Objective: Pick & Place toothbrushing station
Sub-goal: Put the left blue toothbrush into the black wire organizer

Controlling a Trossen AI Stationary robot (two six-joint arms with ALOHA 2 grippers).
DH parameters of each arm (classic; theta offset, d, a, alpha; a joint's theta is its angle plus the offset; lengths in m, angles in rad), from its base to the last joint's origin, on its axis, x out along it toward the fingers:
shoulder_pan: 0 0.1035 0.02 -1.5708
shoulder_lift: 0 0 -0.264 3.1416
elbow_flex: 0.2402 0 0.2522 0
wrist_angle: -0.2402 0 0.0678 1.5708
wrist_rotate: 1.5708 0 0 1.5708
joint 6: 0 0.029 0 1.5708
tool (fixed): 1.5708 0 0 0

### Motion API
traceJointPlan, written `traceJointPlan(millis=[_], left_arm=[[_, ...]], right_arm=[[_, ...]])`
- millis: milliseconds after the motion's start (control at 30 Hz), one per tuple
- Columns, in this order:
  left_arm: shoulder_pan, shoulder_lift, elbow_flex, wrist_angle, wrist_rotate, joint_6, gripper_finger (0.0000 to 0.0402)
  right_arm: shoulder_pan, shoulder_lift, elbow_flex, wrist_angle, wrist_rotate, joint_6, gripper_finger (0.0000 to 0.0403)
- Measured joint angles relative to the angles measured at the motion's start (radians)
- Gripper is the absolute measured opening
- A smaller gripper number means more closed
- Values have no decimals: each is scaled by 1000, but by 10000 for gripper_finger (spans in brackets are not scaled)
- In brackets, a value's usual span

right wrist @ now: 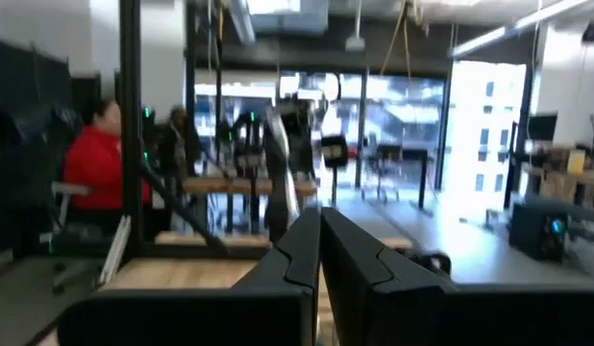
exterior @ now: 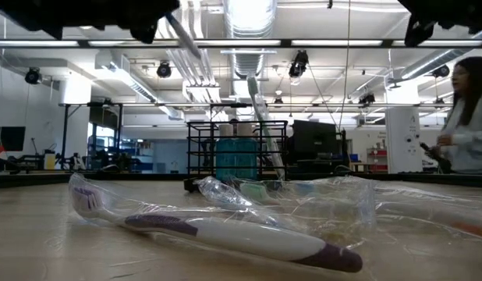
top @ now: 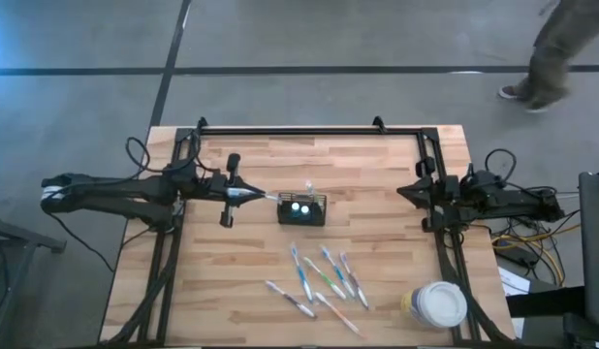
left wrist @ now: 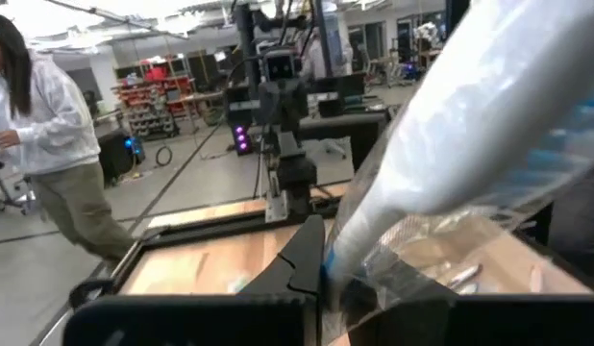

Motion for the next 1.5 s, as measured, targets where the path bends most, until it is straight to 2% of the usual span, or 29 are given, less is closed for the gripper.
traceJointPlan(millis=[100,400,633,867,1167,1367,1500], left_arm=[[14,-5,-43,38,-3,-4,17],[65,-32,-93,39,-20,-15,18],[107,-77,-139,-8,-15,0,18],[106,-156,-220,-2,64,-19,18],[106,-310,-390,143,69,-60,18],[106,-377,-418,155,79,-77,18],[106,-361,-409,214,80,-125,18]], right_arm=[[0,-52,-72,70,0,0,8],[0,-131,-181,103,1,-6,8],[0,-131,-213,101,1,30,8],[0,-124,-215,99,1,42,8],[0,-124,-215,102,3,33,8],[0,-124,-215,103,3,33,8],[0,-124,-215,103,51,24,8]])
